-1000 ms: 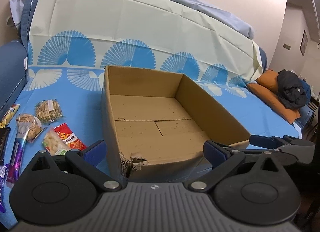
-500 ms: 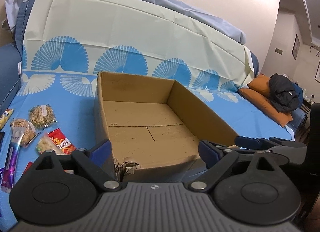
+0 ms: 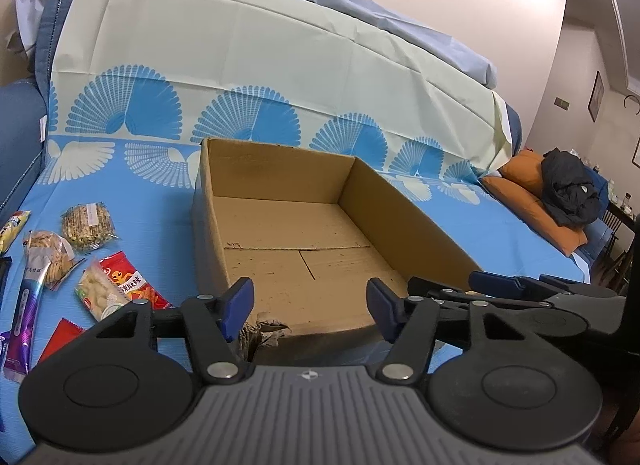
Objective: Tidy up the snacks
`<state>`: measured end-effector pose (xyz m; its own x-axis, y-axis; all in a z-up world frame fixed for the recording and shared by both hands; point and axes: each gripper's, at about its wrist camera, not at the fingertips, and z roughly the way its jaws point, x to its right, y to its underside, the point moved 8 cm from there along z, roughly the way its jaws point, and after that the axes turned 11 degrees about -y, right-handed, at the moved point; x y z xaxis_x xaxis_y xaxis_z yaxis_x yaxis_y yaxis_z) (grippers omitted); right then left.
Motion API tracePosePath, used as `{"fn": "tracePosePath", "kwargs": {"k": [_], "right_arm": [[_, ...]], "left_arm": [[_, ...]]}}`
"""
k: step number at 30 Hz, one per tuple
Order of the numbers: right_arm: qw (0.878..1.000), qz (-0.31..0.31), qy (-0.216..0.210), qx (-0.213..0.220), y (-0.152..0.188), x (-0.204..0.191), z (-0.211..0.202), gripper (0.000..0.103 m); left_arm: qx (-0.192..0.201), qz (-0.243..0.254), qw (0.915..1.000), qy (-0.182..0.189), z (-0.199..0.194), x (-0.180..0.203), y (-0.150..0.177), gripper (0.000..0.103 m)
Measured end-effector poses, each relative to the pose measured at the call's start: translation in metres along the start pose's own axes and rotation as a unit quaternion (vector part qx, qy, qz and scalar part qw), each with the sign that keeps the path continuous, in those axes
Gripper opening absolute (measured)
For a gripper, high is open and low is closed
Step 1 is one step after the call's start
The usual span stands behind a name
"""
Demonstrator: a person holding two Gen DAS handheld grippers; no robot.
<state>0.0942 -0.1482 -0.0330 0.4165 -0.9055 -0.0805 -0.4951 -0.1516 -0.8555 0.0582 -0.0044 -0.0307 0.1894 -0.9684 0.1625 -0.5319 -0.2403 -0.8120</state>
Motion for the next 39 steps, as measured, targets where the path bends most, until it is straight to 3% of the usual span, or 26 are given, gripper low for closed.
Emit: {"fn": "tracePosePath", "kwargs": {"k": [7, 10, 12, 16, 24, 27, 32, 36, 39], "right_arm": [[1.000, 0.003, -0.009, 0.004, -0.001, -0.003, -0.001, 0.057], [1.000, 0.003, -0.012, 0.008, -0.004, -0.005, -0.001, 0.052], [1.000, 0.002, -0.012, 0.013, -0.005, -0.007, -0.001, 0.046], [0.999, 0.003, -0.023, 0.023, -0.010, -0.013, -0.003, 0.038], [0.997, 0.022, -0.059, 0.037, -0.018, -0.030, -0.010, 0.038], [0.996, 0.017, -0.075, 0.045, -0.023, -0.041, -0.013, 0.038], [0.993, 0.000, -0.103, 0.056, -0.031, -0.062, -0.018, 0.038], [0.988, -0.016, -0.142, 0.052, -0.031, -0.087, -0.016, 0.037], [0.983, -0.026, -0.177, 0.042, -0.027, -0.110, -0.011, 0.036]], "left_arm": [[0.009, 0.006, 0.9999, 0.001, -0.002, -0.001, 0.000, 0.056], [0.013, 0.010, 0.9999, 0.002, -0.005, -0.001, 0.001, 0.047], [0.013, 0.010, 0.9998, 0.009, -0.007, -0.002, 0.001, 0.033], [0.020, 0.007, 0.9993, 0.031, -0.018, -0.005, -0.004, 0.026], [0.035, 0.036, 0.9968, 0.063, -0.049, -0.024, -0.023, 0.025], [0.032, 0.058, 0.9957, 0.065, -0.055, -0.048, -0.025, 0.025], [0.001, 0.073, 0.9972, 0.013, -0.051, -0.123, -0.018, 0.025], [-0.039, 0.040, 0.9978, -0.036, -0.040, -0.186, 0.007, 0.025], [-0.063, -0.011, 0.9969, -0.046, -0.035, -0.217, 0.026, 0.024]]}}
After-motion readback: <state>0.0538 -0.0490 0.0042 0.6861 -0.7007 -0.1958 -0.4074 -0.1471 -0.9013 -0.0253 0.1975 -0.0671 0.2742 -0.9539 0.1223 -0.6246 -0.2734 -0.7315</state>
